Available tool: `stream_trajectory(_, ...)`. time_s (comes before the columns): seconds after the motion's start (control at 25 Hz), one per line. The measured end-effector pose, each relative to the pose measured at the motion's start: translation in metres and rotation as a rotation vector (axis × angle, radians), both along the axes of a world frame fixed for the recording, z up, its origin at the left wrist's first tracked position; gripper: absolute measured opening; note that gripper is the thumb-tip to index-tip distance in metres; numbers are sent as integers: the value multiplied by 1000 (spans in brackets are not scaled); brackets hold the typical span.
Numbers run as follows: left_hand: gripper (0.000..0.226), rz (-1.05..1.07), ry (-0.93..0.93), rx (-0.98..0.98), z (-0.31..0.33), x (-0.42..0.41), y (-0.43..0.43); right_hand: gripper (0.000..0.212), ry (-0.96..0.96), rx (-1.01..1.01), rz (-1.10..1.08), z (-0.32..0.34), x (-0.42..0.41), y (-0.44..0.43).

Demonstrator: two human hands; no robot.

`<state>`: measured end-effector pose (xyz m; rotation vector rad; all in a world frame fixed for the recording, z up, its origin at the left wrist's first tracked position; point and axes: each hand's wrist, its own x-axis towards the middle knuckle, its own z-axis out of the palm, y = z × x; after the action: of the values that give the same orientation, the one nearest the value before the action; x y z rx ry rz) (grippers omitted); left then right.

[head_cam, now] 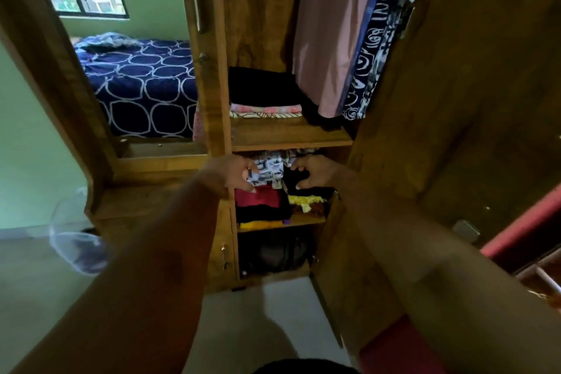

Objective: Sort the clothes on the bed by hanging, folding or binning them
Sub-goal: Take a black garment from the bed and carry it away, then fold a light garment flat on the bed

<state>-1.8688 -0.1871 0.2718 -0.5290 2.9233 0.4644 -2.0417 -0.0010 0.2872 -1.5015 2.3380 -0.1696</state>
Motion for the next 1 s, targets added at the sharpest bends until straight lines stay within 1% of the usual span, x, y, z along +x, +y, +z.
stream_trajectory(0.12, 61, 80, 43, 90, -10, 36, 14, 59, -128, -97, -31, -7, 22, 7)
stream_trajectory(0.2, 61, 132, 28, 87, -14, 56, 20, 59, -180, -108, -39, -8, 35, 8)
stream_trajectory(0.36, 60, 263, -29, 47, -24, 93, 35, 58, -148, -74, 61, -11, 58, 11)
stream_trajectory(0.44, 61, 317, -12, 5, -29, 117, 50, 59, -135, -58, 110, -16, 72, 17)
stream_trajectory(0.48, 60, 349, 13, 18, -30, 131, 60, 61, -129, -48, 141, -19, 80, 22)
stream_trajectory(0.56, 56, 362, 29, 19, -30, 161, 82, 63, -104, -18, 238, -24, 97, 32)
stream_trajectory(0.64, 55, 419, 0, 20, -33, 197, 107, 59, -36, 64, 385, -29, 118, 37)
stream_trajectory(0.72, 55, 501, -15, 36, -35, 234, 130, 60, 127, 152, 539, -33, 143, 34)
stream_trajectory(0.8, 56, 590, -57, 51, -36, 279, 158, 64, 261, 195, 653, -35, 182, 26)
stream_trajectory(0.88, 56, 689, -145, 66, -34, 330, 186, 63, 320, 225, 777, -34, 232, 20)
stream_trajectory(1.0, 58, 878, -226, 92, -33, 406, 219, 64, 284, 241, 951, -32, 312, 15)
